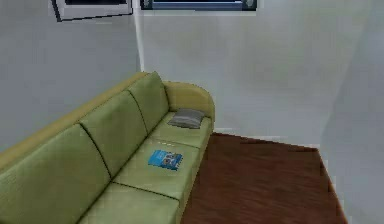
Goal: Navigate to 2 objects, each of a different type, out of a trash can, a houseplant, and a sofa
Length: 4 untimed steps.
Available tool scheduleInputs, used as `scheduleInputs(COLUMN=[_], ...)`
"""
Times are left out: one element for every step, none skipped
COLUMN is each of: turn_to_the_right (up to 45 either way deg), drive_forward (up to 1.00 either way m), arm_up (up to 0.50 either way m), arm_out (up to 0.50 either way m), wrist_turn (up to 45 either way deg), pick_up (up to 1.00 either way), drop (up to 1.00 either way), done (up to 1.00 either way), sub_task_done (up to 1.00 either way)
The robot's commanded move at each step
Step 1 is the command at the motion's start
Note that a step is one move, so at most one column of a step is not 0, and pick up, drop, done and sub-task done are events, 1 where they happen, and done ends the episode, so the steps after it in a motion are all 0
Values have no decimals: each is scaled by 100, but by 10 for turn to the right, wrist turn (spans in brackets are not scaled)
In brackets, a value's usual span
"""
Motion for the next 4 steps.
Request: scheduleInputs(turn_to_the_right=[-150, 0, -450, -450], drive_forward=[0, 0, 0, 0], arm_up=[0, 0, 0, 0], arm_out=[0, 0, 0, 0], wrist_turn=[0, 0, 0, 0], pick_up=[0, 0, 0, 0], drop=[0, 0, 0, 0], done=[0, 0, 0, 0], sub_task_done=[0, 100, 0, 0])
